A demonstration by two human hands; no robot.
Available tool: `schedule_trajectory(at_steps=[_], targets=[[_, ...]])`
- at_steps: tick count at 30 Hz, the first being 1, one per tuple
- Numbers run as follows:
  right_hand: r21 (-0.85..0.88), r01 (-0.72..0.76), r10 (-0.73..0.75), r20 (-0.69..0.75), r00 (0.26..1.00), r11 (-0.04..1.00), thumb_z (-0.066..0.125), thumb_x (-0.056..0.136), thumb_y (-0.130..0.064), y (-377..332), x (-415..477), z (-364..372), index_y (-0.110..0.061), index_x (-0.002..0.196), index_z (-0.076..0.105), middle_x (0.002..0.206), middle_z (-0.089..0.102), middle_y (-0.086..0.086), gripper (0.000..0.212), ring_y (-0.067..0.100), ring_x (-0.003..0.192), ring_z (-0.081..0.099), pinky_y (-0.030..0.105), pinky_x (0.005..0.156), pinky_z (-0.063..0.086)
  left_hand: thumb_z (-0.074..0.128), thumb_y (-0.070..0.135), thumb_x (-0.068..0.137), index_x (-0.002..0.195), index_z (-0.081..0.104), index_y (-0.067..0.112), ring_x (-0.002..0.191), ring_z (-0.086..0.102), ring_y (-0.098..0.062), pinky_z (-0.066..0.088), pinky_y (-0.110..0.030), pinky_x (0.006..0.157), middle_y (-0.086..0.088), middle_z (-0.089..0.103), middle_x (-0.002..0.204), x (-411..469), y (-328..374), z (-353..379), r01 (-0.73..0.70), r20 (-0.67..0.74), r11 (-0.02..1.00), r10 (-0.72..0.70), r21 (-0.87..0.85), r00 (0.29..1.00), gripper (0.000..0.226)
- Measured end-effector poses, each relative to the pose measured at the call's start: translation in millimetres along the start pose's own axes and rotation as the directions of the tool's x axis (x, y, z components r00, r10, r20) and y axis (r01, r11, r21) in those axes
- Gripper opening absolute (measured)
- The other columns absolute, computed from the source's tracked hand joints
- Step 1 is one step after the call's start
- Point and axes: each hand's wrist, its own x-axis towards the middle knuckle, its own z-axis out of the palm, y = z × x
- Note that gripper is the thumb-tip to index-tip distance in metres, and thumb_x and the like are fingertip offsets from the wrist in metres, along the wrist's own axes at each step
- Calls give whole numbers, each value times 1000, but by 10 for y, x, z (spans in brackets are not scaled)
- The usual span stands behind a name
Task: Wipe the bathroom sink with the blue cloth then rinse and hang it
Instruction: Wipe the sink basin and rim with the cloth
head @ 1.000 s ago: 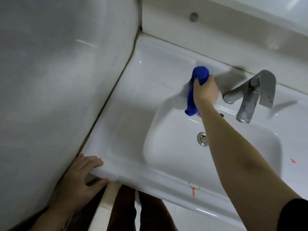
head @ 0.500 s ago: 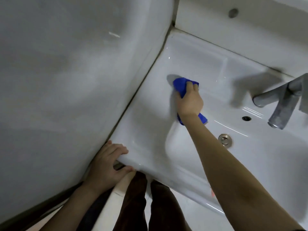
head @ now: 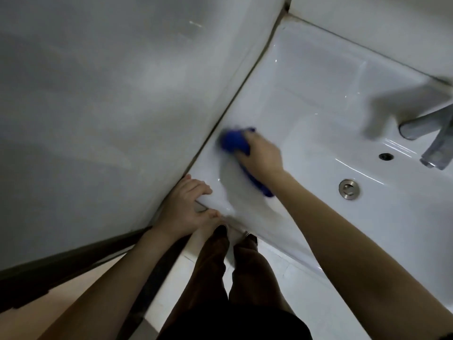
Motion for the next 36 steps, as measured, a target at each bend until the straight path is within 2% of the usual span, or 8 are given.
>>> schedule_trajectory(at_steps=[2, 7, 11, 16, 21, 25, 32, 36], targets=[[57, -152, 156, -63, 986, 987, 54, 91, -42, -46, 124, -24, -20, 127, 51, 115, 62, 6, 43, 30, 89, 63, 40, 71, 52, 80, 41, 66, 99, 69, 9, 103, 60, -17, 25, -30, 115, -3, 67, 100, -14, 10, 4, -8, -7, 1000, 8, 9, 1000, 48], [79, 41, -60, 249, 967, 996, 49, 88, -49, -302, -679, 151, -28, 114, 45, 86, 52, -7, 34, 17, 71, 53, 26, 54, 32, 80, 43, 69, 99, 65, 16, 103, 57, -14, 17, -21, 115, 3, 65, 102, 20, 41, -38, 8, 32, 1000, -8, 8, 999, 43], [98, -95, 55, 347, 936, 991, 40, 90, -48, -26, -1267, -97, -38, 101, 36, 76, 51, -13, 16, 6, 64, 52, 22, 53, 32, 81, 42, 68, 97, 65, 14, 99, 59, -16, 20, -24, 114, 3, 64, 98, 11, 69, -52, 17, 27, 1000, -17, 11, 999, 44], [-45, -396, 396, 213, 893, 917, 37, 80, -63, 504, -2104, -422, -31, 85, 48, 71, 58, -10, 33, 15, 65, 57, 27, 53, 37, 86, 34, 65, 93, 67, 9, 98, 61, -21, 24, -33, 116, -2, 66, 95, 9, 48, -32, 9, 19, 1000, -9, 0, 1000, 42], [-19, -269, 270, 84, 959, 963, 45, 83, -69, -301, -1425, 27, -31, 72, 47, 72, 51, -11, 39, 9, 59, 48, 27, 51, 33, 83, 42, 66, 94, 67, 10, 96, 59, -18, 30, -33, 112, 0, 65, 95, -11, 26, -13, -26, 5, 1000, 26, 4, 1000, 46], [57, -295, 292, 55, 955, 954, 46, 84, -66, -361, -1449, 86, -27, 88, 59, 83, 57, -8, 41, 14, 65, 55, 29, 57, 41, 68, 54, 69, 91, 67, 8, 91, 60, -23, 35, -36, 104, -3, 66, 92, 13, 6, -25, -87, 22, 996, 87, 4, 996, 51], [-79, -748, 752, 32, 658, 658, 48, 85, -60, 891, -2788, -715, -25, 81, 57, 72, 65, -2, 36, 23, 69, 61, 31, 56, 44, 68, 52, 67, 87, 69, 3, 90, 63, -31, 38, -47, 104, -10, 69, 90, -5, -2, 13, -102, -37, 994, 103, 31, 994, 53], [-72, -538, 541, 39, 840, 840, 51, 85, -62, 360, -2099, -308, -23, 77, 53, 71, 58, -5, 40, 22, 66, 54, 30, 56, 36, 74, 45, 66, 89, 70, 2, 92, 63, -33, 37, -47, 105, -12, 68, 92, -11, 61, 3, -93, -25, 994, 95, 63, 995, 50]])
